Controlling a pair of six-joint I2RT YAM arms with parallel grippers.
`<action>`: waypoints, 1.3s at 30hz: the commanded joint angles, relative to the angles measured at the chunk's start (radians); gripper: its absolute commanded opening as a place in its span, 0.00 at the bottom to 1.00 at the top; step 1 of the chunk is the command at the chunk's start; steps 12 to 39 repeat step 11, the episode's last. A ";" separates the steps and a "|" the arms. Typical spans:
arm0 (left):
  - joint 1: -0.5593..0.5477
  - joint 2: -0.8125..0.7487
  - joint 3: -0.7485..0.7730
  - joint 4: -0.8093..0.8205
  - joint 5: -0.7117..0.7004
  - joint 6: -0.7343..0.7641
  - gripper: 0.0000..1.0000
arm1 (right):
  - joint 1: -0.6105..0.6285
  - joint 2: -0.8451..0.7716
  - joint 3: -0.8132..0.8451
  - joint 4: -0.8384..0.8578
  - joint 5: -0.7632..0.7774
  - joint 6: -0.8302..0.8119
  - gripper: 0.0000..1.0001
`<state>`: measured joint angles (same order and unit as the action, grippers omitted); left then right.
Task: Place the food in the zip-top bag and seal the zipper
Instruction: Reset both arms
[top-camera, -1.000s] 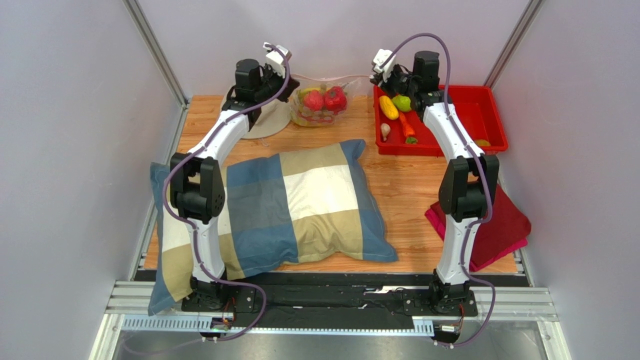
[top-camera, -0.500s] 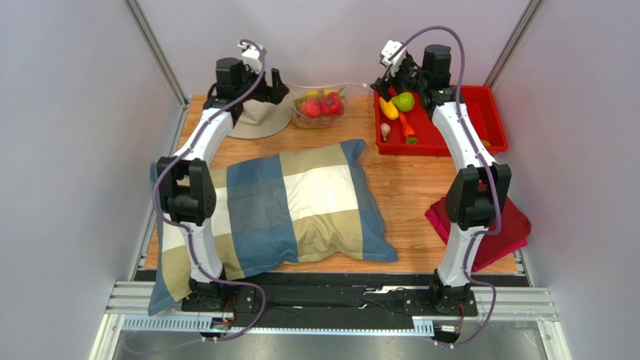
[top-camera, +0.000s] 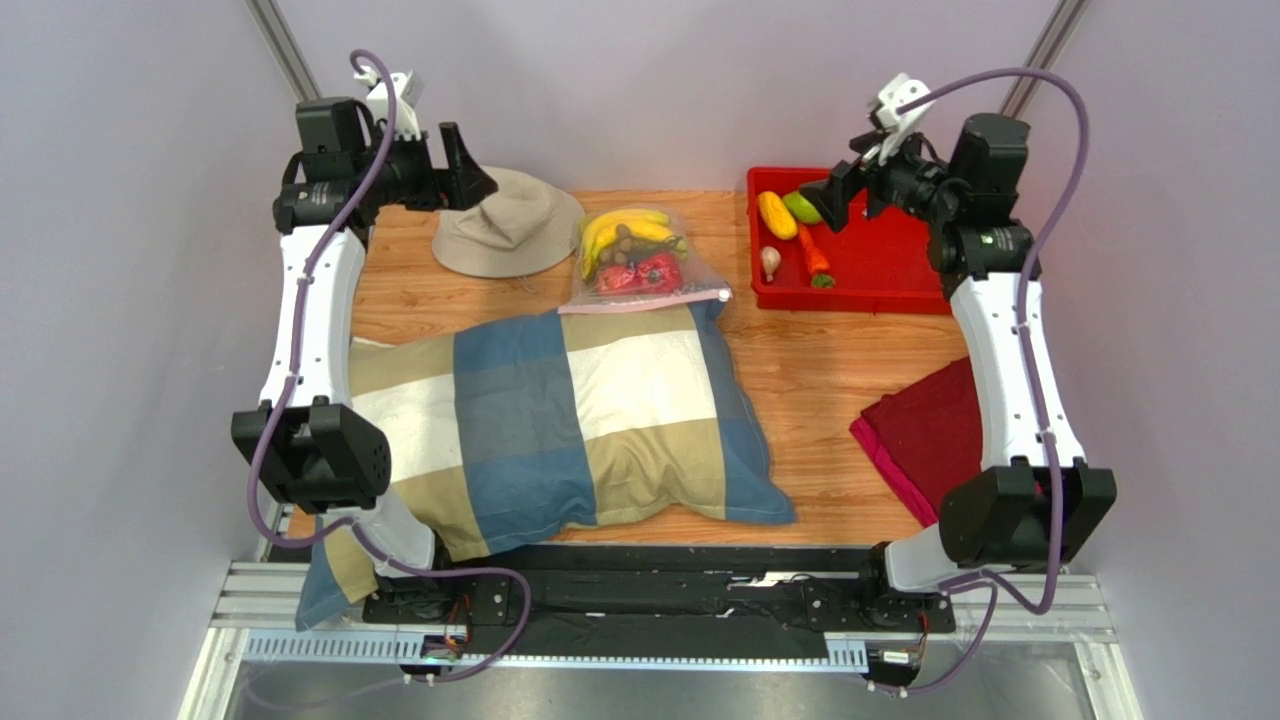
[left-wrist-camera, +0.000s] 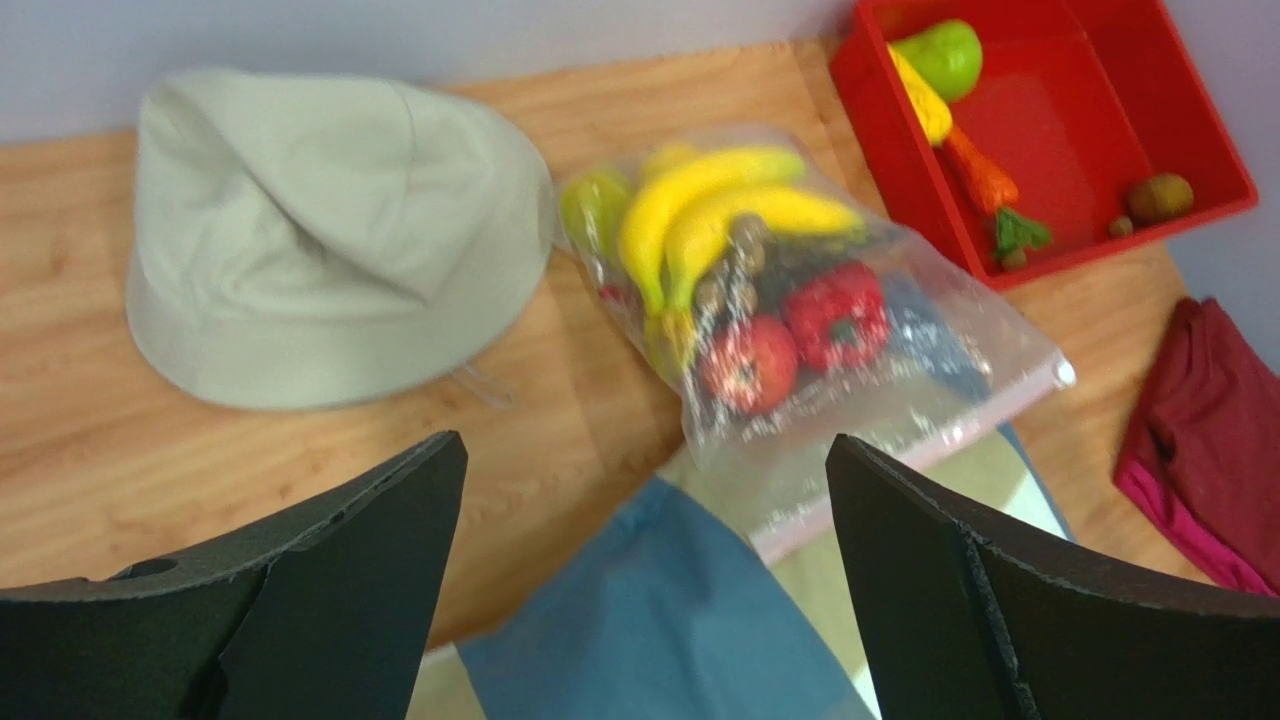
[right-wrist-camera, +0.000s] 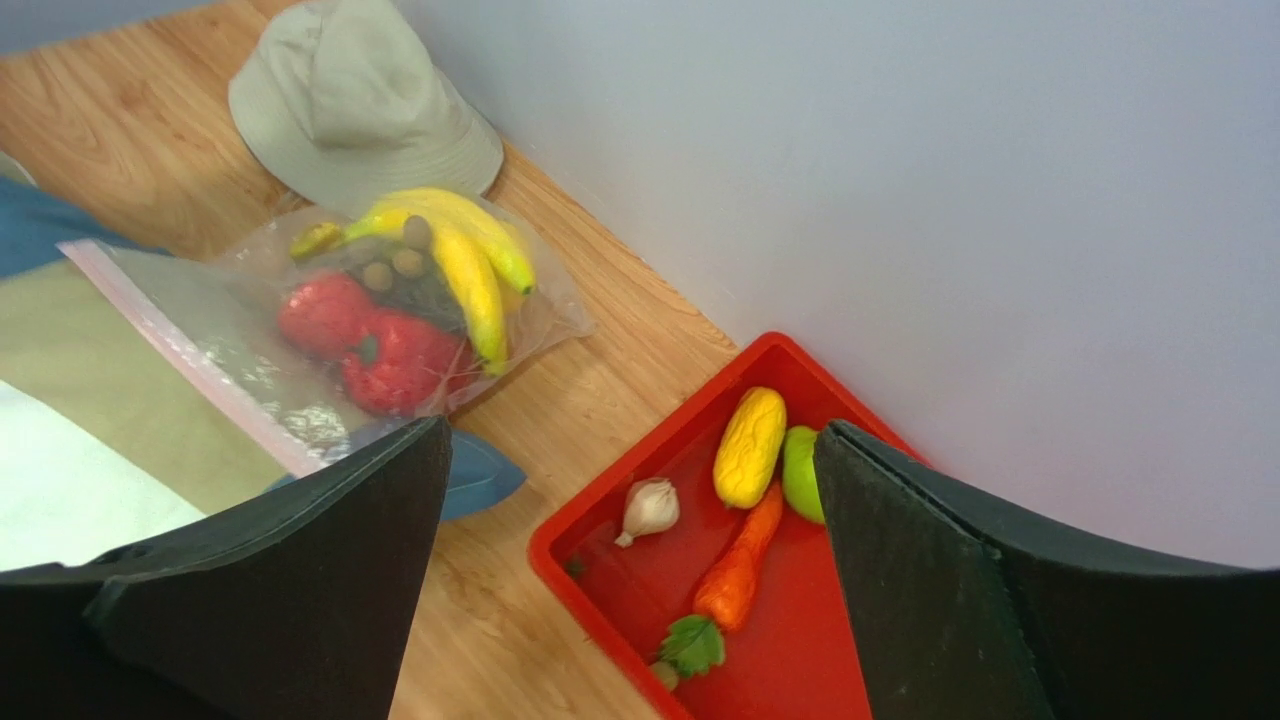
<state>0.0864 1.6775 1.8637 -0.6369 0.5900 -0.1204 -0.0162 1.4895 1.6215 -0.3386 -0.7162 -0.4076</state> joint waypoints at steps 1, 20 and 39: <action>-0.011 -0.082 -0.001 -0.282 -0.024 0.073 0.99 | -0.077 -0.043 -0.044 -0.080 0.030 0.329 0.96; -0.011 -0.282 -0.320 -0.270 -0.137 0.169 0.99 | -0.179 -0.190 -0.365 -0.094 0.015 0.527 0.97; -0.011 -0.282 -0.320 -0.270 -0.137 0.169 0.99 | -0.179 -0.190 -0.365 -0.094 0.015 0.527 0.97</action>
